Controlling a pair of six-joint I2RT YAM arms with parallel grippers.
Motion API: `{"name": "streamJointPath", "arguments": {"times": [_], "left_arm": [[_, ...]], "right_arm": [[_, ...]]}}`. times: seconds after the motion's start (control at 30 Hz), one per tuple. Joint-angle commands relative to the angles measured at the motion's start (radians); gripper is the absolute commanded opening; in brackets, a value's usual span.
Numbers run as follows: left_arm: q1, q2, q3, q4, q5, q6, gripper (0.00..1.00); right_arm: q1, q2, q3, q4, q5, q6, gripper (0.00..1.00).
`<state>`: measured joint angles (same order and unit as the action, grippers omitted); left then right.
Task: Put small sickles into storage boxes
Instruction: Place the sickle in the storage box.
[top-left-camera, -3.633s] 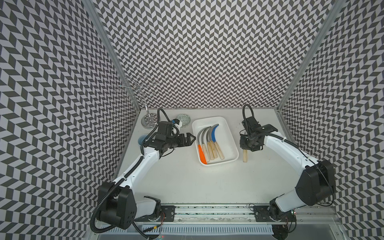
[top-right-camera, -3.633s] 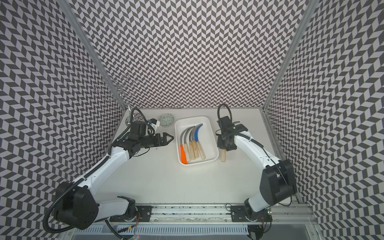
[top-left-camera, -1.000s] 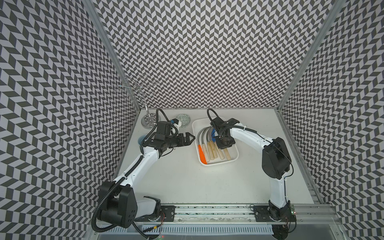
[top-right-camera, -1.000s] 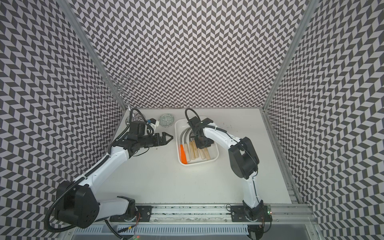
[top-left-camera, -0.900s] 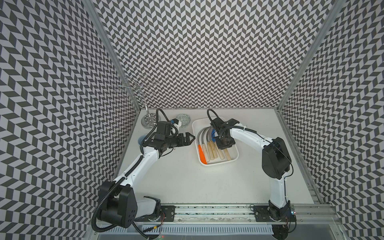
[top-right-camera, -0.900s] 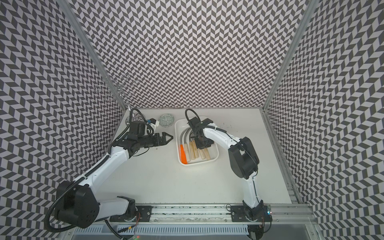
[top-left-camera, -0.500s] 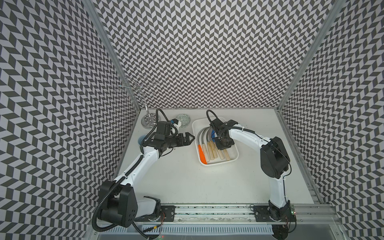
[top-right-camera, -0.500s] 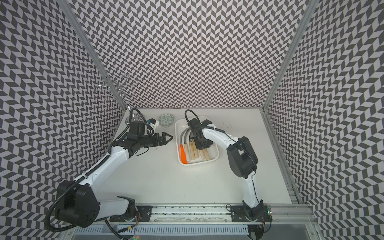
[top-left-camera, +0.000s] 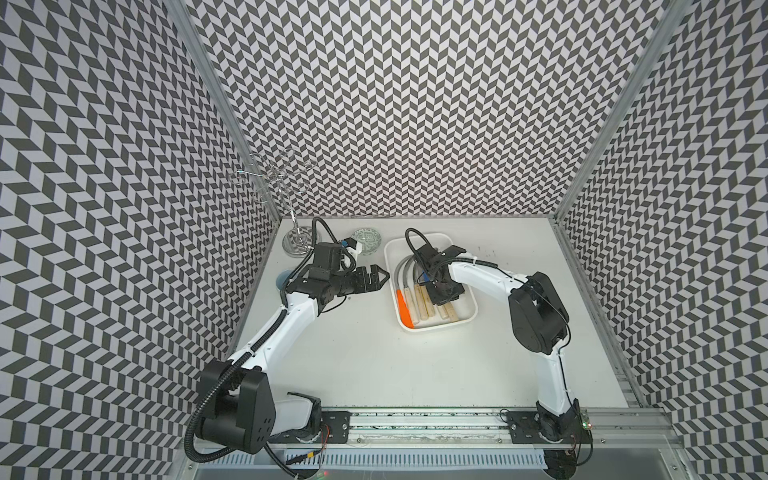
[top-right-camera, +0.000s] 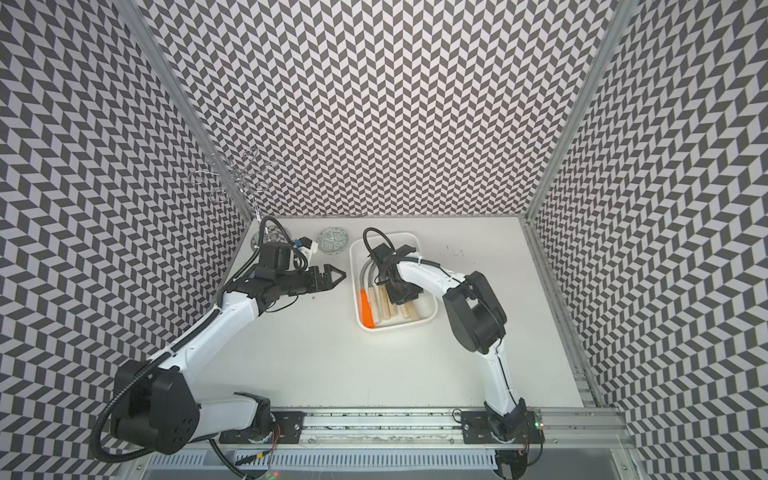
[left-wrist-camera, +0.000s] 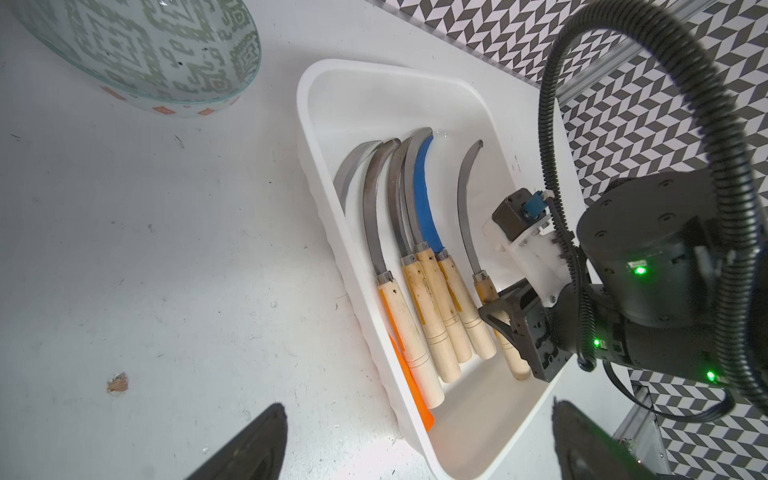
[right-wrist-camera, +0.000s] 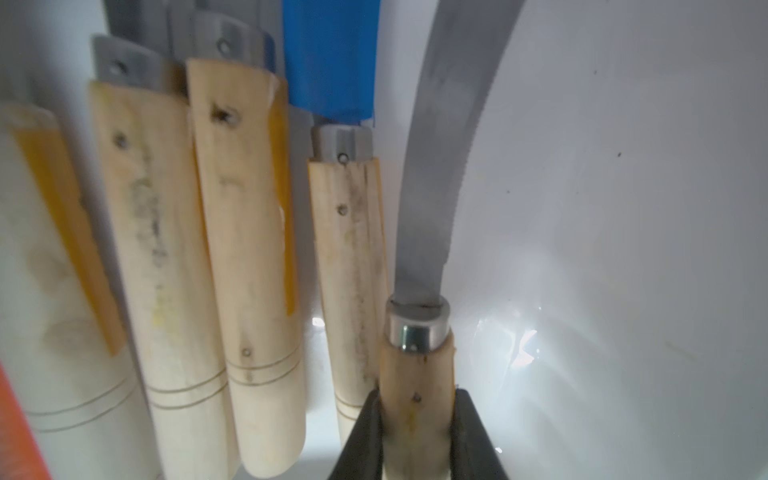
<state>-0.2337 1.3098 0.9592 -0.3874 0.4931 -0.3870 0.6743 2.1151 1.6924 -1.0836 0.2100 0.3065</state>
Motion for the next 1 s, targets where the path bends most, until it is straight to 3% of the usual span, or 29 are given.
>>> {"name": "streamJointPath", "arguments": {"times": [0.0,0.97], "left_arm": [[0.009,0.004,-0.012,0.027,0.013,0.001,0.99],[0.014,0.016,-0.014,0.029,0.022,-0.001,1.00]], "right_arm": [[0.009,0.014,-0.008,0.007,0.038,-0.018,0.10],[0.002,0.039,-0.025,0.025,0.000,-0.087,0.16]]}}
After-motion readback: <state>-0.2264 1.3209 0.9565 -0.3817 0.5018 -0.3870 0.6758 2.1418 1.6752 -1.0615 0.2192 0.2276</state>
